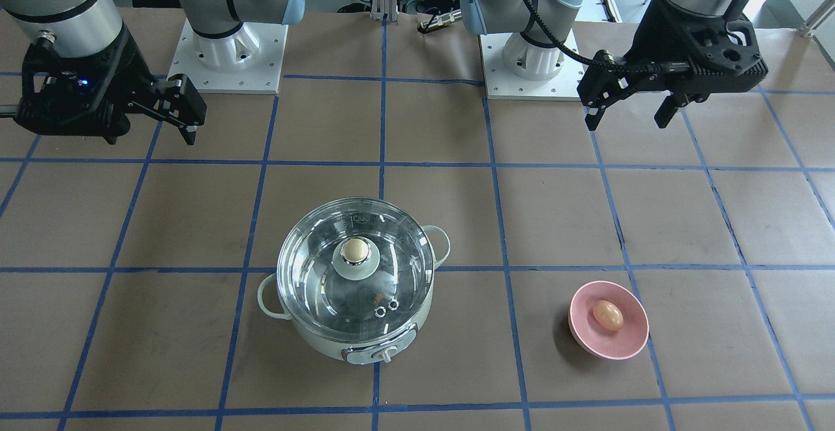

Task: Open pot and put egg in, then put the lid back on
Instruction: 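Lower left gripper toward egg in pink bowl while right gripper grips lid knob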

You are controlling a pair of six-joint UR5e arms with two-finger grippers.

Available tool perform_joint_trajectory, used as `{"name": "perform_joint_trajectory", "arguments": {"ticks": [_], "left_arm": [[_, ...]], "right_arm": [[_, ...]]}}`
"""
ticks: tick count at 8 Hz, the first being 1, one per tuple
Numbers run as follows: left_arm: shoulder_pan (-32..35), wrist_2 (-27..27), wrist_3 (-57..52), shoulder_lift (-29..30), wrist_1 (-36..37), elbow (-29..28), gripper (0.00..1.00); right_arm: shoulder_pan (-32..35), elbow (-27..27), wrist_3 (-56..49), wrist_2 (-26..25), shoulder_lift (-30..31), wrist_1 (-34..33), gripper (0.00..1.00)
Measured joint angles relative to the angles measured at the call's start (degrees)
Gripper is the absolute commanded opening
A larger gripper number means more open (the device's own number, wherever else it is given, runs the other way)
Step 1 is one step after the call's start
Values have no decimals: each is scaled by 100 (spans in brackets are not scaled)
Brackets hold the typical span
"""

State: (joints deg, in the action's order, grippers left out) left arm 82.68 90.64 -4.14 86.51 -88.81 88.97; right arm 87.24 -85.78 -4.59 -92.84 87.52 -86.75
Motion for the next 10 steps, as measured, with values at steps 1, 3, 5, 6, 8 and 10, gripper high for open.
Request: {"name": "perform_joint_trajectory", "arguments": {"ticks": [1,3,5,6,8,10], "left_arm": [[21,-6,8,21,0,4,100],[43,-15,-117,126,-11,18,100],[23,-18,-612,689,507,23,100],[-12,-6,-724,987,965,26,100],[-176,7,-836,1444,1387,46,100],[-404,-1,-1081,1800,1647,56,100]], "right_arm": [[3,0,-3,168,1,0,100],[4,0,11,400,2,-19,100],[6,-7,-3,464,-14,-53,100],[29,-9,1,493,-66,-149,100],[312,10,216,458,-342,-630,100],[987,50,1027,445,-776,-1250,100]]}}
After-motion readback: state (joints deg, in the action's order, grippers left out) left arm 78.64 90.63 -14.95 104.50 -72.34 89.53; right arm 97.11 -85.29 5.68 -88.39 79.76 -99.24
